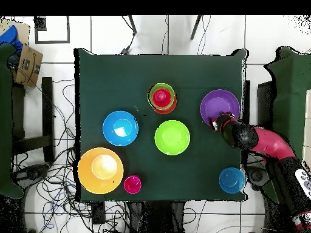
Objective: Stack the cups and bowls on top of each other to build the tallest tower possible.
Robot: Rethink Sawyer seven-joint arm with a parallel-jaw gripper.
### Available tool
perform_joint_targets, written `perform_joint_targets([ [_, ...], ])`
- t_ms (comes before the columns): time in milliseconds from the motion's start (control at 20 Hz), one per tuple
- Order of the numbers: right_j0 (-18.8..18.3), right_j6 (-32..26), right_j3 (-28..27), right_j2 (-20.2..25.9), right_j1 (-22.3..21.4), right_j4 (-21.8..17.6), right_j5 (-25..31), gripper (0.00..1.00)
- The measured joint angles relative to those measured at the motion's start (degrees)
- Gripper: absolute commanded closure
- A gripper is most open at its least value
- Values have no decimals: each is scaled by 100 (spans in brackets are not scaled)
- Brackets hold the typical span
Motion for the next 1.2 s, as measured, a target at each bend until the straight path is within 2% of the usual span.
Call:
perform_joint_targets([
  [400, 135, 0, 61, -16, -262, 8, 0, 0],
  [650, 337, 6, 170, -199, -558, 37, 0, 0],
  [950, 674, 19, 476, -717, -1015, 252, 127, 0],
  [1200, 963, 98, 816, -1240, -1354, 544, 460, 0],
])
